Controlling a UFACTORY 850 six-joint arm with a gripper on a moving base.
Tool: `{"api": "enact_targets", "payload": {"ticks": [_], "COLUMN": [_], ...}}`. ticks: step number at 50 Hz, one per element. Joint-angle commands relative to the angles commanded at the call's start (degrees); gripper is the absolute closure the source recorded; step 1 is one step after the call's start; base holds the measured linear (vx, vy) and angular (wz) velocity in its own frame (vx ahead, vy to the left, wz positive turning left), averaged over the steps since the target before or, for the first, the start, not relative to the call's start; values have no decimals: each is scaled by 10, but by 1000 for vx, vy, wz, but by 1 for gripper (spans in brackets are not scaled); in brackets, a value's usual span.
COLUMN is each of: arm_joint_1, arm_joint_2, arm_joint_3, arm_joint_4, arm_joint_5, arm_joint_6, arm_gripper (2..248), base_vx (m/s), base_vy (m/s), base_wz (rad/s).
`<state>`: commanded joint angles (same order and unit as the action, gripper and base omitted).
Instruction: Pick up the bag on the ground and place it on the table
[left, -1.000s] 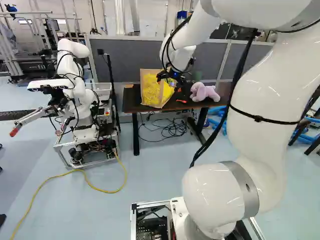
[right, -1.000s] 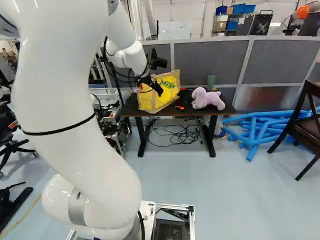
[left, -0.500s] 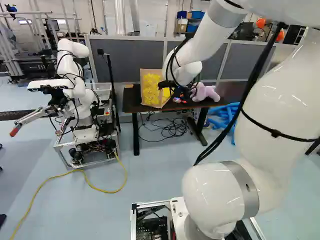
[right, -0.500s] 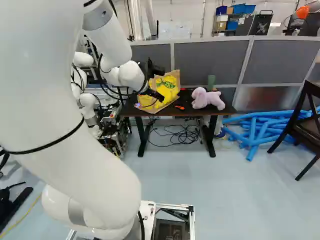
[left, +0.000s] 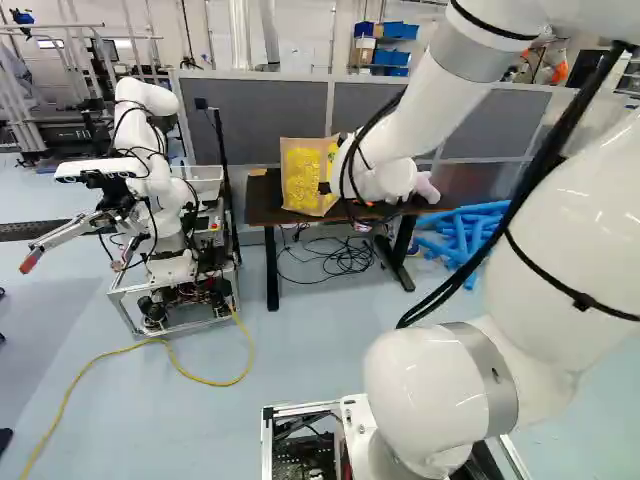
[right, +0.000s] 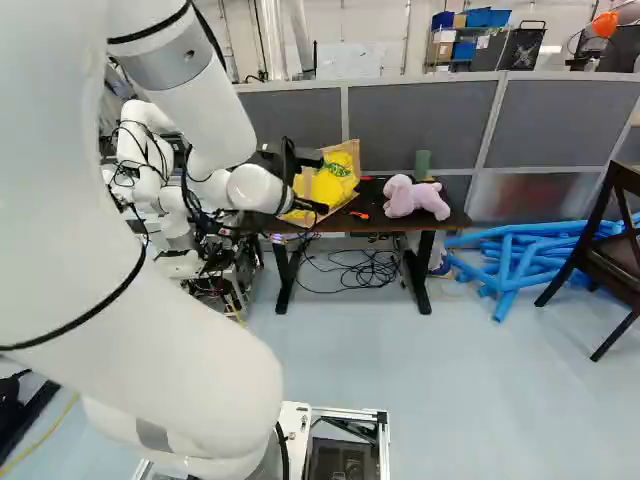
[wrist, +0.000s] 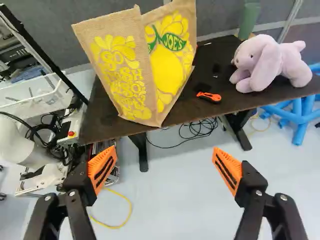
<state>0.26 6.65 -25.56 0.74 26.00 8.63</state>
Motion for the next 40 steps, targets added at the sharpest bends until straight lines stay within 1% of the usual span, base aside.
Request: {"api": "enact_targets", "payload": {"ticks": [23, 40], "arm_joint_1": [-1, -2], "arm_joint_2": [43, 66], "arm_joint_3": [95, 146], "arm_joint_4": [-3, -5], "arm_joint_5": [111, 170], "arm_joint_6": [-40, -61], "arm_gripper": [3, 3], "base_vx": [0, 0], "base_vy": [0, 0], "base_wz": [0, 0]}}
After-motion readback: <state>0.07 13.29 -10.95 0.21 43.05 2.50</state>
